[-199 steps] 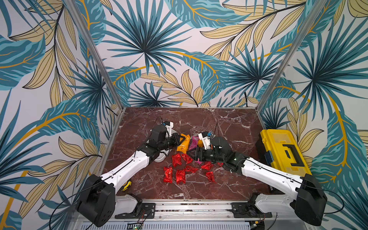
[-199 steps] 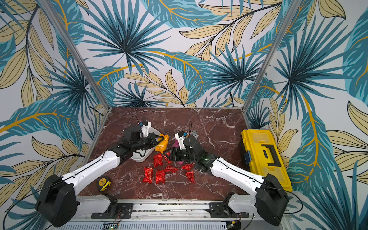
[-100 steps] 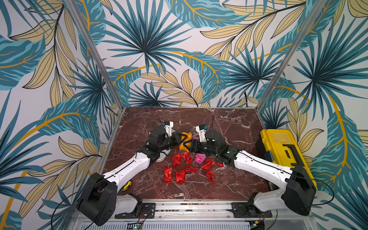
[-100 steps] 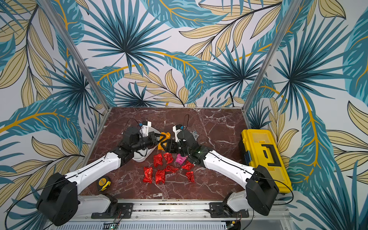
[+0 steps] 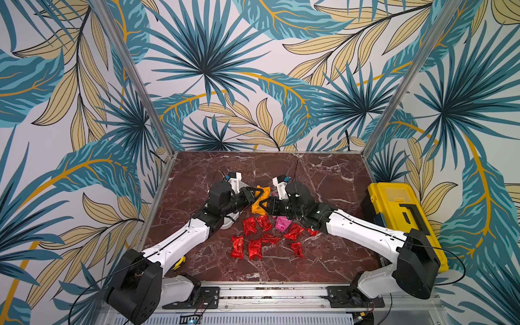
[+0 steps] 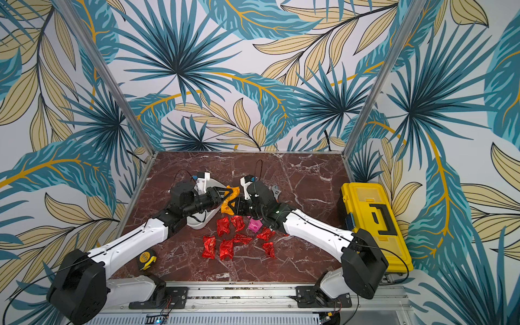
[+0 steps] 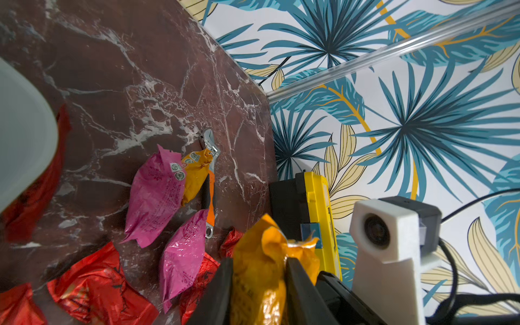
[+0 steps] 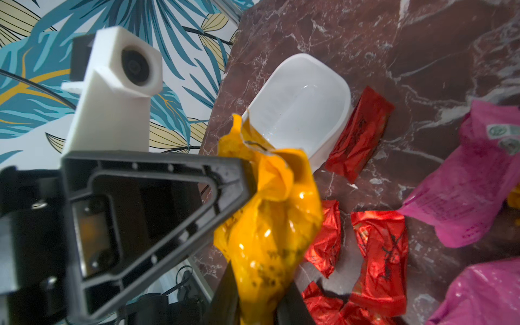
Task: Take the tea bags out of the storage box
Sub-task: Place the tea bag at the center of the board.
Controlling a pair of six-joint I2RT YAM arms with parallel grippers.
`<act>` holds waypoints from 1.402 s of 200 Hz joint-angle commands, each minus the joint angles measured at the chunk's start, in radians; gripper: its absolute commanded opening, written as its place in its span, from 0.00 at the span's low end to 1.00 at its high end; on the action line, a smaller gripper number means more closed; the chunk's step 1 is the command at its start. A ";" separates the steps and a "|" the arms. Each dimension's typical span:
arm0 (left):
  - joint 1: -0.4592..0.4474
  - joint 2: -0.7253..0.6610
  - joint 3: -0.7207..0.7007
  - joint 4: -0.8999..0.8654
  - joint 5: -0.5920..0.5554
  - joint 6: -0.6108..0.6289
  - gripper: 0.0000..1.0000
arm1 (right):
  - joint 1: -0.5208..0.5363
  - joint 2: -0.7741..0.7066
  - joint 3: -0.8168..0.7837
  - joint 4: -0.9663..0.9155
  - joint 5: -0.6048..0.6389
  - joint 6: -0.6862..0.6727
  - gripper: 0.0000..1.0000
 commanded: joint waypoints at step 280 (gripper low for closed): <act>0.357 -0.372 -0.032 -0.558 -0.662 0.497 0.96 | 0.069 -0.477 -0.400 -0.467 0.263 0.068 0.69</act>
